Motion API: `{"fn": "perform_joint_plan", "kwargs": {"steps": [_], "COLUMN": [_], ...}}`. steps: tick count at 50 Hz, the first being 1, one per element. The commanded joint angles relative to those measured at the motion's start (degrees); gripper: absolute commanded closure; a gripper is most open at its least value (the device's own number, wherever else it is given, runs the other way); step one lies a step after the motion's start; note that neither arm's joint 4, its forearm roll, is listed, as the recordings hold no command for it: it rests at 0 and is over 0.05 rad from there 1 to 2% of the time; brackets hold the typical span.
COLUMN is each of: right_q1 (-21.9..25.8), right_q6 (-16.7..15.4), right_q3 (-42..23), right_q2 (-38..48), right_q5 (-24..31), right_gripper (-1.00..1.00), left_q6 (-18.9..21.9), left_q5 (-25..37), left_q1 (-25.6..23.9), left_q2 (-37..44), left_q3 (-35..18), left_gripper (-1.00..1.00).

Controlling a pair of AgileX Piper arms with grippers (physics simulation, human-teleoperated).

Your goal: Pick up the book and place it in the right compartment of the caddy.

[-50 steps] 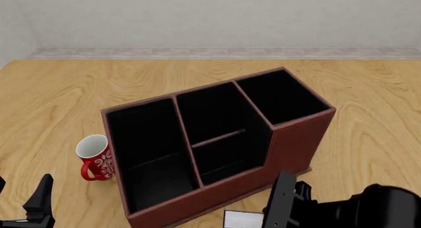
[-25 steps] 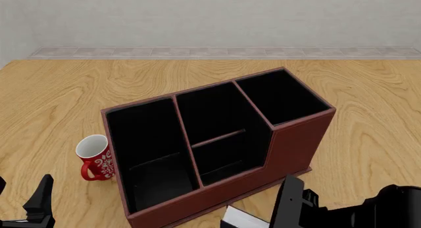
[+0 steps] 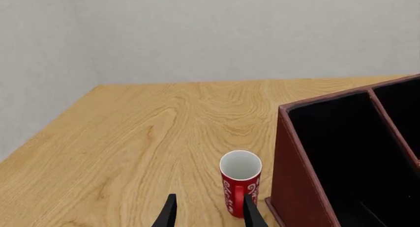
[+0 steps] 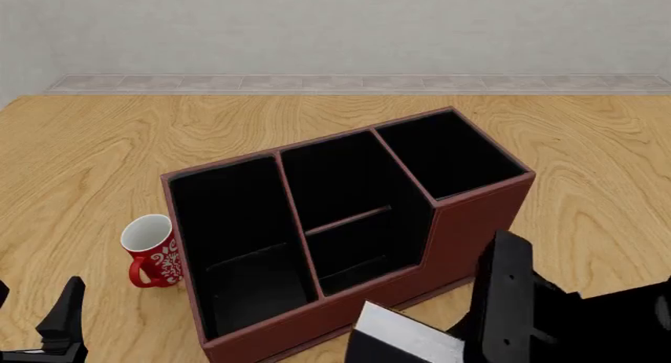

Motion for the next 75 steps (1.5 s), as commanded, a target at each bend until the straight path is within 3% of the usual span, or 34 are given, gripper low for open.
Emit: {"fn": "perform_joint_plan", "kwargs": {"steps": [1,7,11,17,27,38,62,68,75], "right_q1": [-0.16,-0.04,-2.85,-4.63,-6.94,-12.48,-18.88,-21.59,-23.53], "right_q6": [-1.04,-1.39,-4.56,-6.86,-9.72,-13.1,-16.99,-14.82,-15.33], "right_q3": [-11.84,-14.84,-17.19,-20.59,-25.45,-30.34,-39.28,-42.15,-43.63], "right_q2": [-0.45,0.51,0.85,2.49,5.08,5.99,9.44,10.73,12.27], "right_q5": [9.18,9.38,9.41,9.42,9.42,9.42,9.42,9.42,9.42], "right_gripper": [1.0,1.0,1.0,1.0,1.0,1.0,1.0,1.0,1.0], "left_q6": [0.15,0.07,0.08,0.72,0.68,0.96,0.43,0.49,0.13], "left_q5": [-0.39,-0.65,-0.85,-0.63,-0.91,-0.91,-1.03,-1.21,-1.27], "left_q1": [-0.31,-0.39,-0.6,-0.86,-0.71,-0.79,-0.05,-0.83,-0.52], "left_q2": [-0.01,0.0,0.0,-0.01,-0.01,-0.01,-0.01,-0.01,-0.01], "left_q3": [0.01,-0.01,-0.04,-0.06,-0.38,-0.11,-0.11,-0.03,-0.03], "left_gripper": [-1.0,-1.0,-1.0,-1.0,-1.0,-1.0,-1.0,-1.0,-1.0]}}
